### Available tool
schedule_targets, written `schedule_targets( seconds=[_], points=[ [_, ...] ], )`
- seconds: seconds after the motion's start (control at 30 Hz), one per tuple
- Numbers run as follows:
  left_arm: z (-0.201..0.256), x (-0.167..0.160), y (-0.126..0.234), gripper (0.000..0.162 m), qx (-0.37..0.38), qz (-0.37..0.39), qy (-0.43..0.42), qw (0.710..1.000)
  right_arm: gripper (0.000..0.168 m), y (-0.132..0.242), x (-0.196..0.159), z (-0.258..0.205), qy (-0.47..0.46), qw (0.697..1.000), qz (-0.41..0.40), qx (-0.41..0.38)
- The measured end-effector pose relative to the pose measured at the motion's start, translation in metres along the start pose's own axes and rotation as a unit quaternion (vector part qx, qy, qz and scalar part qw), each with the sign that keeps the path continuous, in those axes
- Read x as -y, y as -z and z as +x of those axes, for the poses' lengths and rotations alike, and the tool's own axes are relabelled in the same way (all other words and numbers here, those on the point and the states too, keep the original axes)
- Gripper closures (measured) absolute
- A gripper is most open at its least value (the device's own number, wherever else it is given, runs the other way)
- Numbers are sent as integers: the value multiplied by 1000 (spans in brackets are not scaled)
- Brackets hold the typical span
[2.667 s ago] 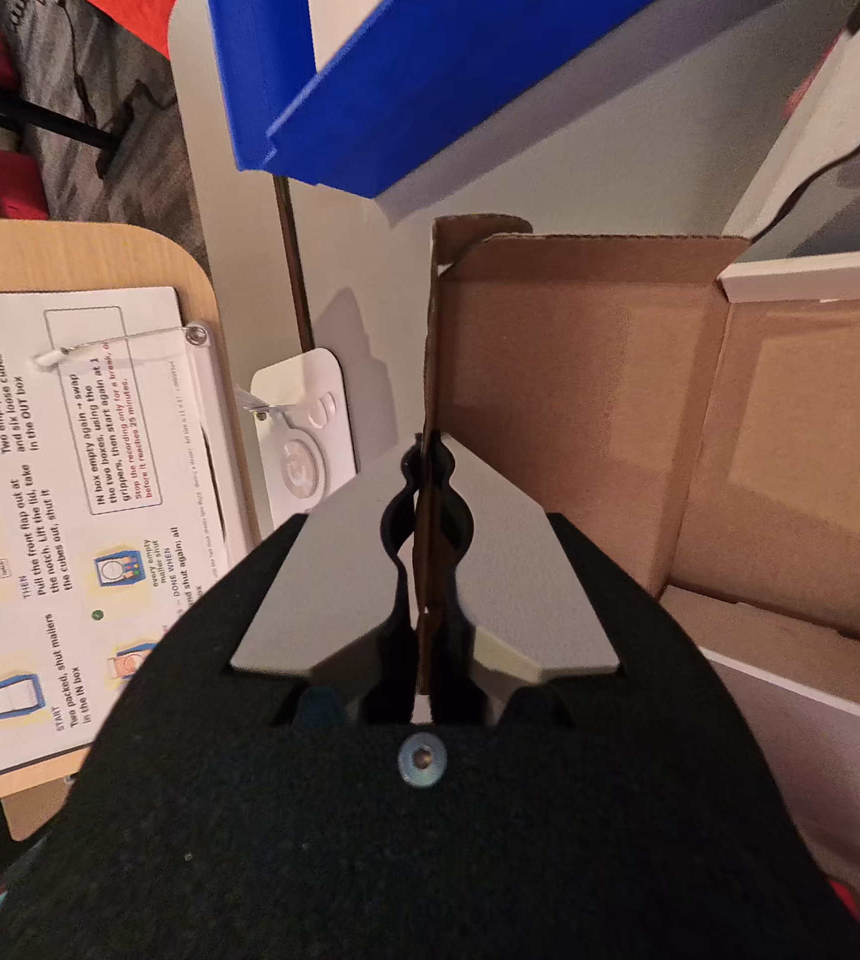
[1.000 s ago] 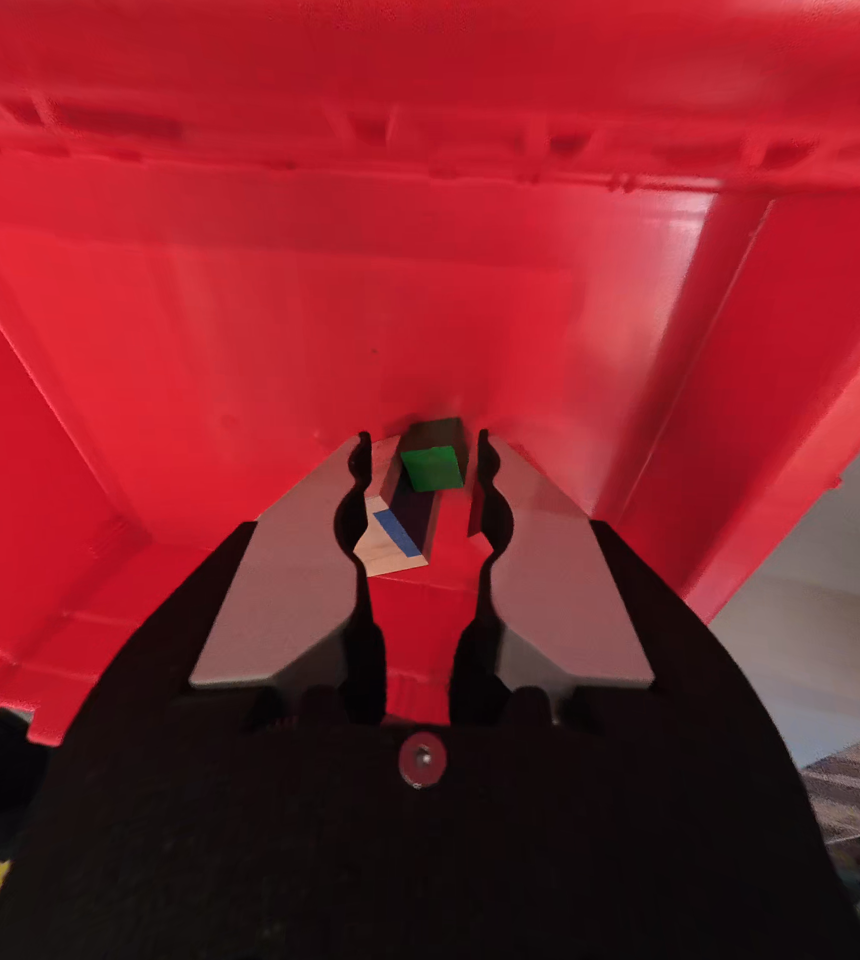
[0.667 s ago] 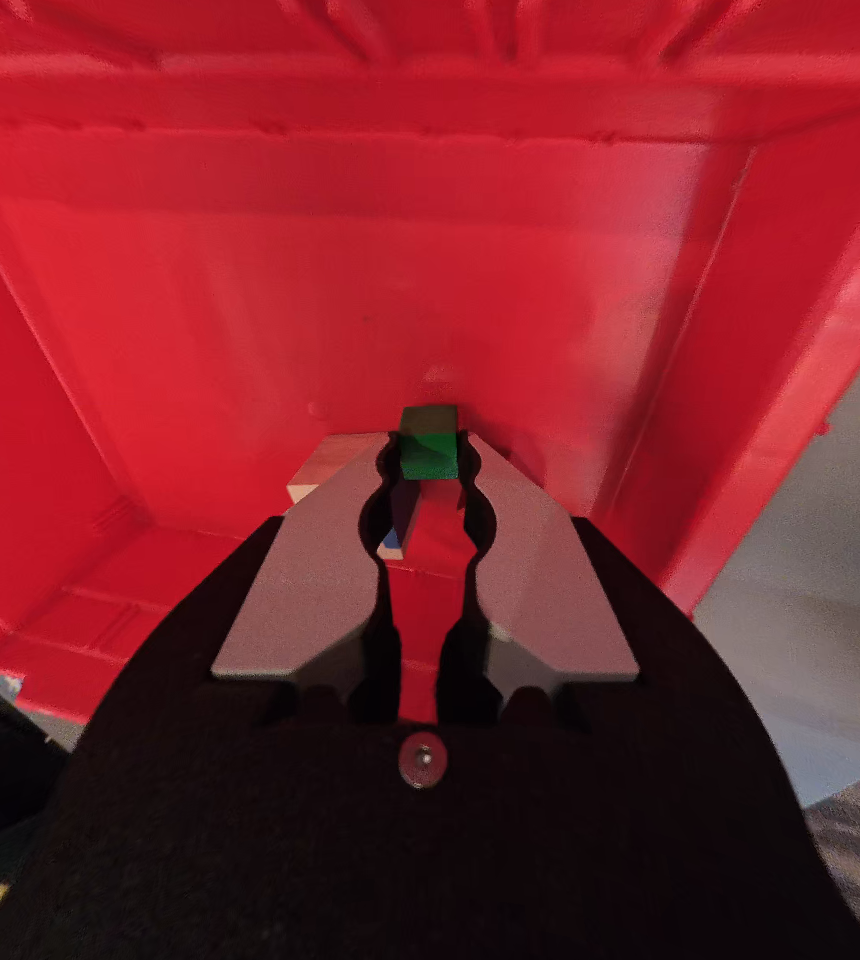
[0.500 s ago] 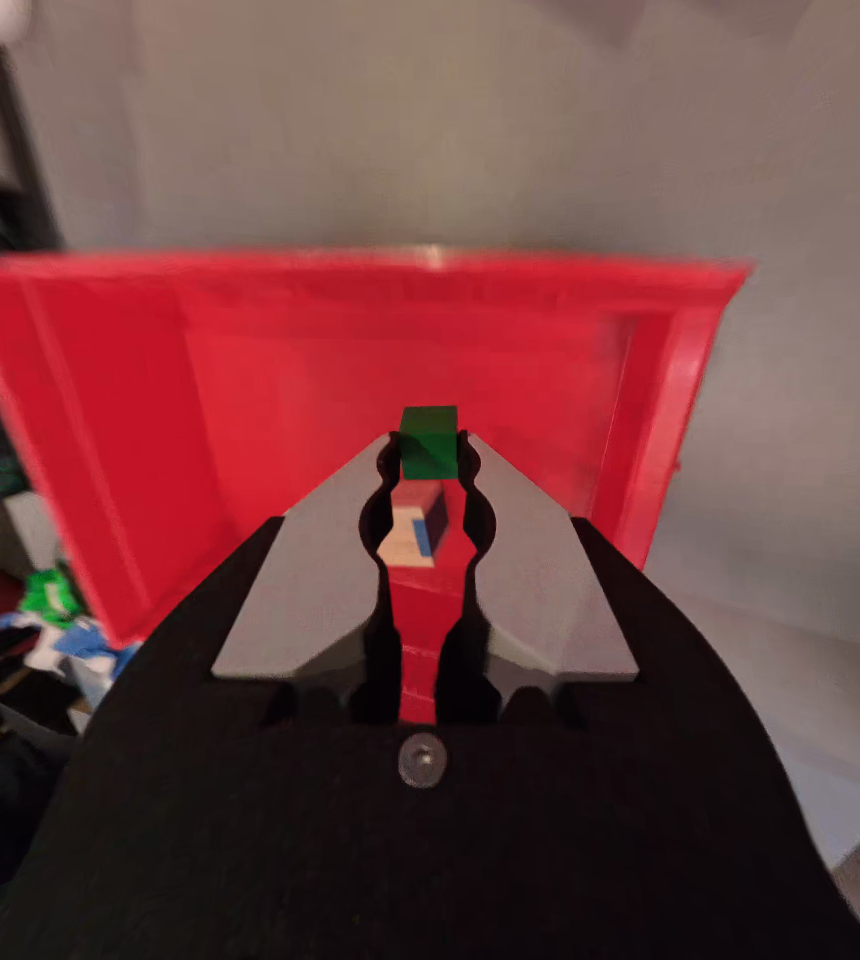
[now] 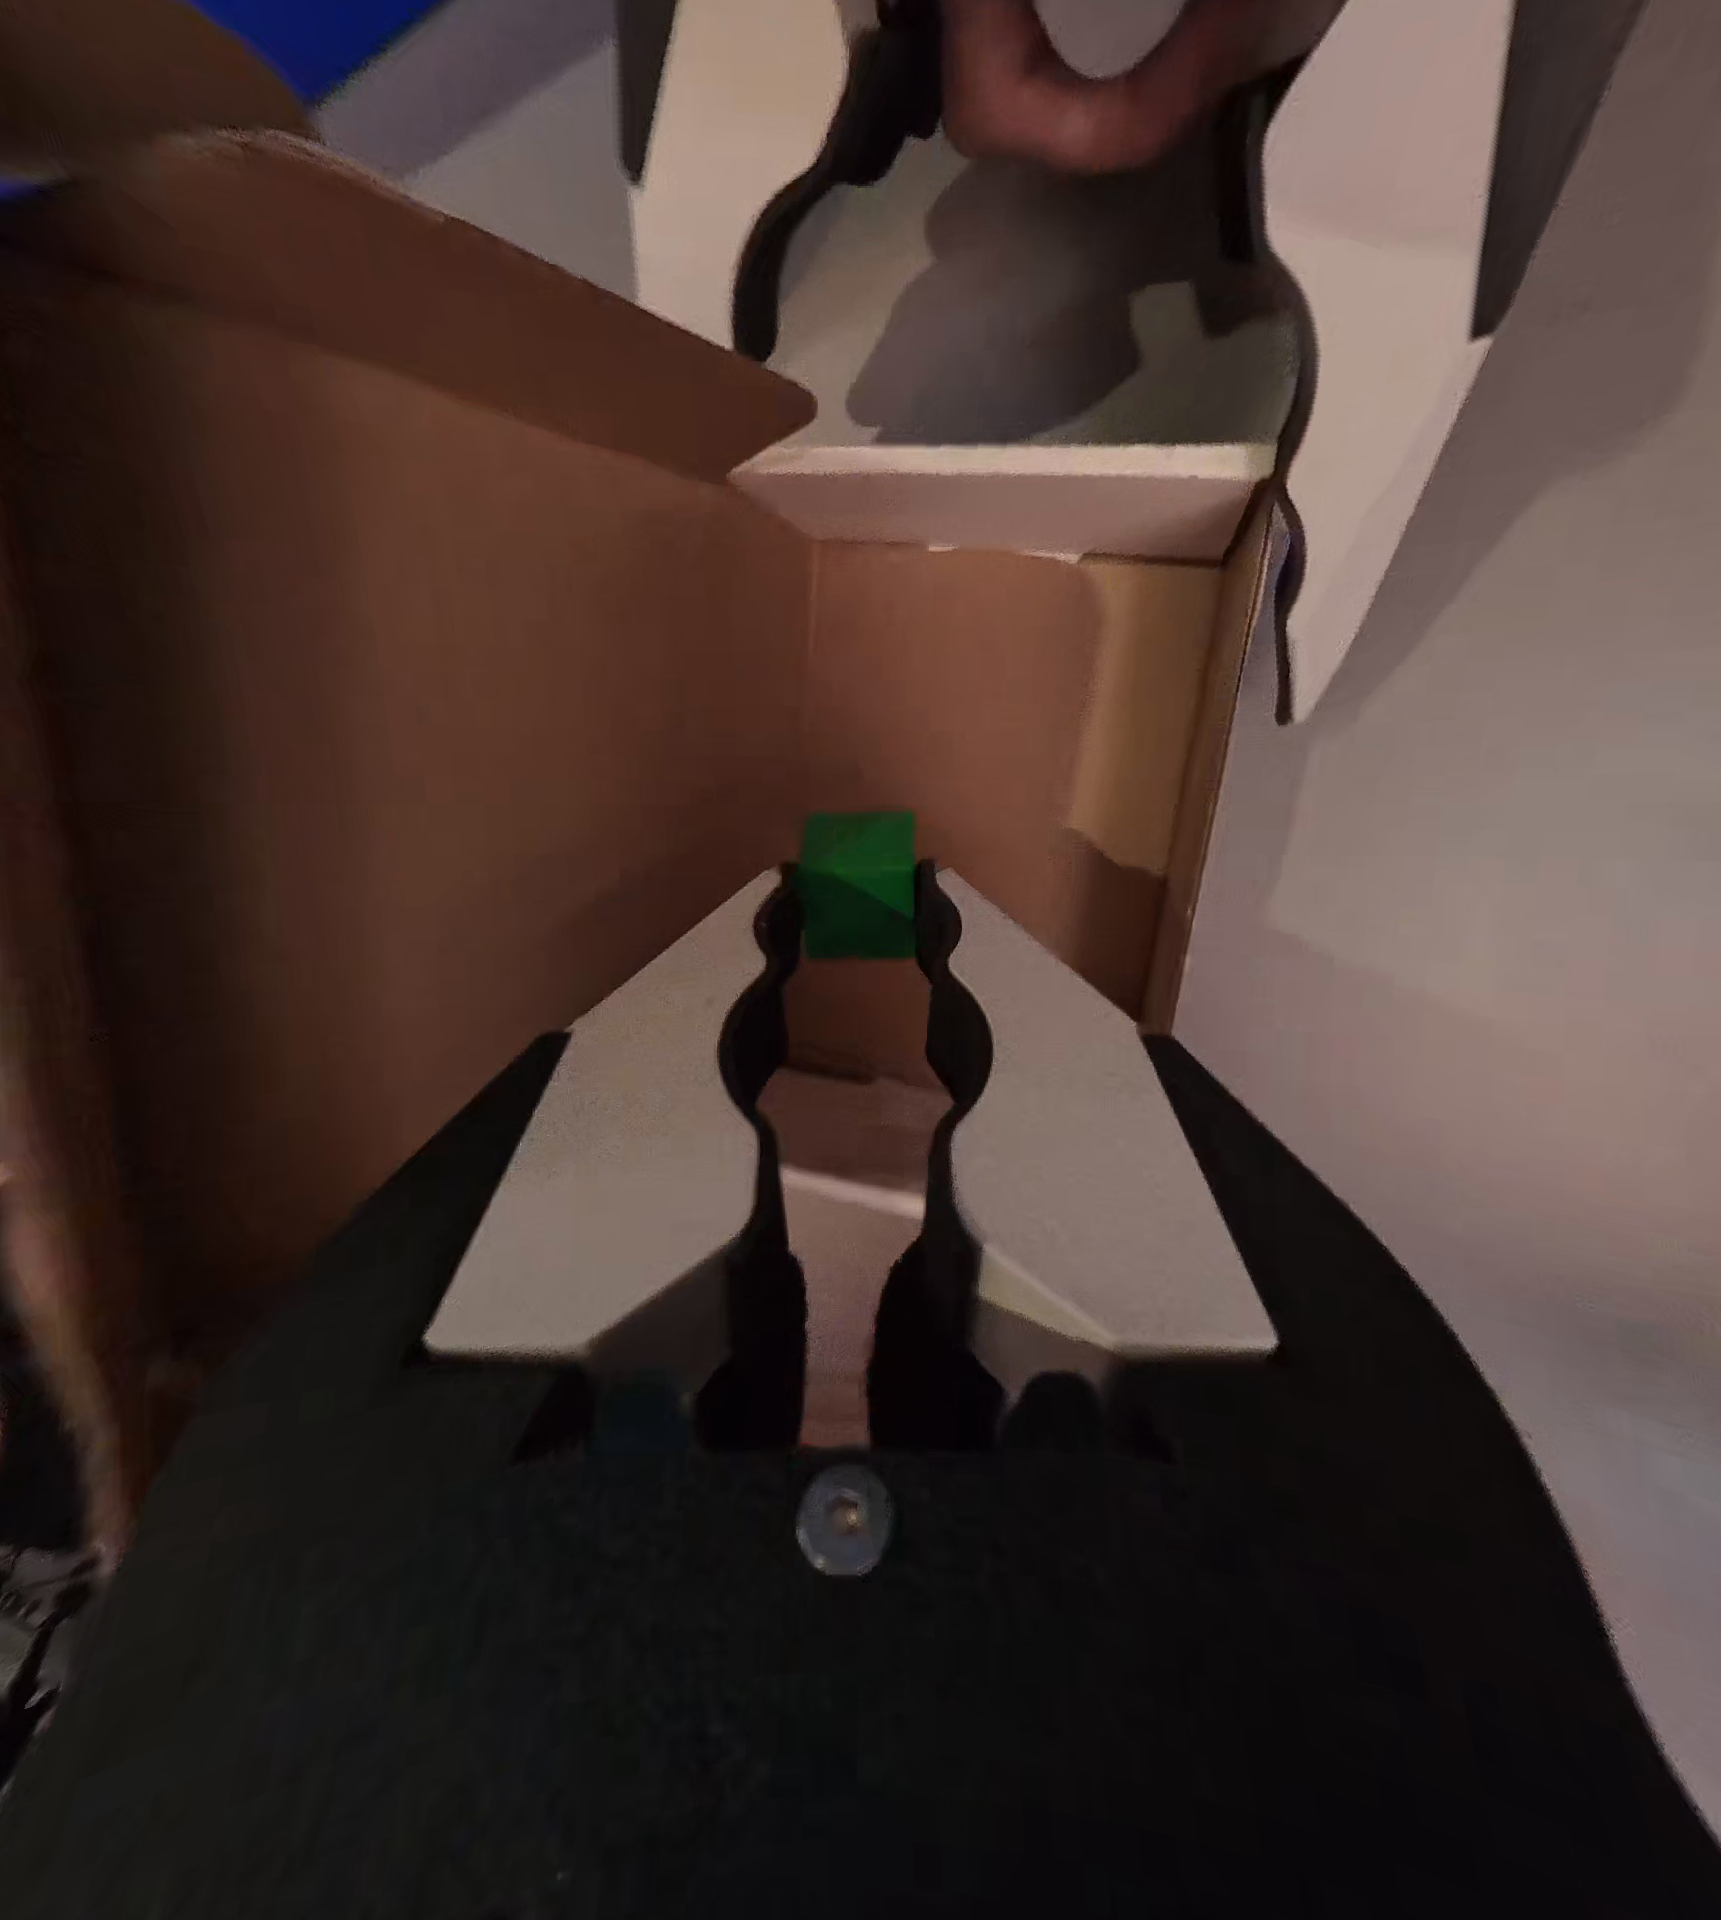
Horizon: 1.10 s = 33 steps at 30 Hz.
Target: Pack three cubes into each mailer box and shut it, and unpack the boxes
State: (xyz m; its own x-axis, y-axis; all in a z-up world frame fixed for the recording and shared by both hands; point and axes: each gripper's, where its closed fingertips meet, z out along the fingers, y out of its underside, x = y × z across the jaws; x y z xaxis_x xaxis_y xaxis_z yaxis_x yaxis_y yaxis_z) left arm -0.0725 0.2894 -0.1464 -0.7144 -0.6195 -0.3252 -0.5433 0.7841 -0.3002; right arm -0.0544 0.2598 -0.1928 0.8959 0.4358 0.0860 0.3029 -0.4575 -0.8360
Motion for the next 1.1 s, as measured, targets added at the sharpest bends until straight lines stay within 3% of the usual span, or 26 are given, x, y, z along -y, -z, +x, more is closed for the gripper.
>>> schedule_targets(
  seconds=[0.4,0.77,0.9,1.1],
  points=[
    [0,-9,-65,143,-60,-42,9,997,34,0,0,1,-8,1000,1,1],
    [5,-2,-72,140,-57,-47,2,997,34,-1,0,0,-11,1000,-1,0],
    [6,-7,-51,111,-40,-34,27,998,34,-1,0,0,-9,1000,-1,1],
    [14,-25,63,119,-24,78,108,991,34,-1,0,0,-12,1000,-1,-1]
  ],
)
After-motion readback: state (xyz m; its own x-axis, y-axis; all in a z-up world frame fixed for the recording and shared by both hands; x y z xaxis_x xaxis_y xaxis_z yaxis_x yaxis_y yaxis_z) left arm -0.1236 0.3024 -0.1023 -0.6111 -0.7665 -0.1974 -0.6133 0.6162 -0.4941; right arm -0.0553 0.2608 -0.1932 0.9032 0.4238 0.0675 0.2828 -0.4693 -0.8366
